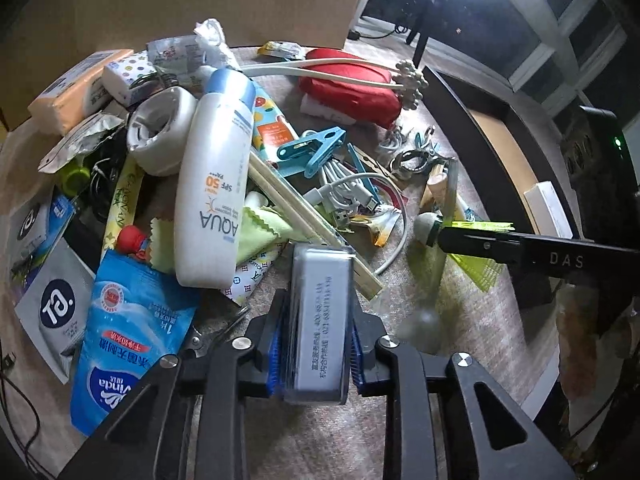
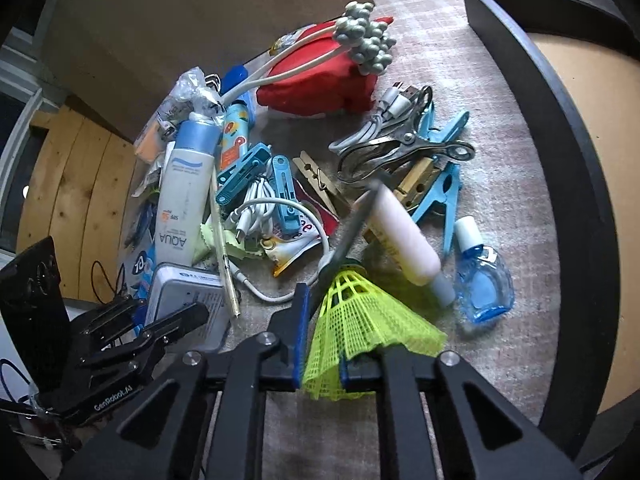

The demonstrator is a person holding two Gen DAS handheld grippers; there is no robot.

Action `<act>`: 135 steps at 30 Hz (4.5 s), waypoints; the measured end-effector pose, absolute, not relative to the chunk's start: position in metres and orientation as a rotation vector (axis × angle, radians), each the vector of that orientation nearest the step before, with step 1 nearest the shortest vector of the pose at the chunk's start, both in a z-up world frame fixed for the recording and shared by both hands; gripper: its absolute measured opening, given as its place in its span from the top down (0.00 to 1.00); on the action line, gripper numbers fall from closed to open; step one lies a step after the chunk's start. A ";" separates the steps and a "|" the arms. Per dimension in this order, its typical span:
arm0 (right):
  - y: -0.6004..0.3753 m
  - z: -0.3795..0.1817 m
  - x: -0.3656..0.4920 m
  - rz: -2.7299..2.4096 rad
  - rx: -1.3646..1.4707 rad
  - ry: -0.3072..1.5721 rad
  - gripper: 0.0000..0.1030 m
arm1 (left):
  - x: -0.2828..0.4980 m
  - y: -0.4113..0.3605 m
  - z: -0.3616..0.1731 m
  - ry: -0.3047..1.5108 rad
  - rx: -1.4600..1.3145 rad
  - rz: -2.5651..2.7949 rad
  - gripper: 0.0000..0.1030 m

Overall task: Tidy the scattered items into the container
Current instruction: 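Grasp the grey card with the left gripper while the right grasps the yellow shuttlecock, then carry both items to the tray and open both grippers to release them, then grasp the white cable with beads using the right gripper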

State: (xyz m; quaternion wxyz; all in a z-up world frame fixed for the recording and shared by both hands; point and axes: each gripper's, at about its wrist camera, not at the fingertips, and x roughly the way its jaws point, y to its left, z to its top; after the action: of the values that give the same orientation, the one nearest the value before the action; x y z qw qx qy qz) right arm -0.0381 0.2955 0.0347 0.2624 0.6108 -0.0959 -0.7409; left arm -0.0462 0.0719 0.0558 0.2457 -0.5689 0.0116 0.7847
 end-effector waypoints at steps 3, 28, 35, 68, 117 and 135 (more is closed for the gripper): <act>0.299 0.041 -0.038 -2.007 1.631 -0.268 0.91 | -0.046 0.069 0.057 0.008 -1.562 2.158 0.77; 0.331 0.039 -0.032 -1.951 1.657 -0.215 0.93 | -0.031 0.071 0.058 -0.073 -1.595 2.235 0.77; 0.334 0.057 -0.026 -1.980 1.590 -0.211 0.97 | -0.024 0.079 0.072 -0.077 -1.579 2.248 0.77; 0.529 0.141 -0.134 -2.398 1.428 -0.011 0.97 | -0.030 0.384 0.135 0.155 -1.390 2.188 0.77; 0.346 0.118 -0.187 -2.011 1.432 -0.016 0.55 | -0.175 0.154 0.082 -0.530 -1.723 2.449 0.49; 0.275 0.058 -0.217 -1.888 1.611 -0.076 0.56 | -0.228 0.146 0.042 -0.781 -1.824 2.365 0.61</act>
State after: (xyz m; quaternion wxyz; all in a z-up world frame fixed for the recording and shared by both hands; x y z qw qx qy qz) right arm -0.2169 0.2754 0.0576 0.3235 0.6140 -0.0291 -0.7194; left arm -0.2278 0.1465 0.0418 0.0272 -0.5906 -0.2528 0.7658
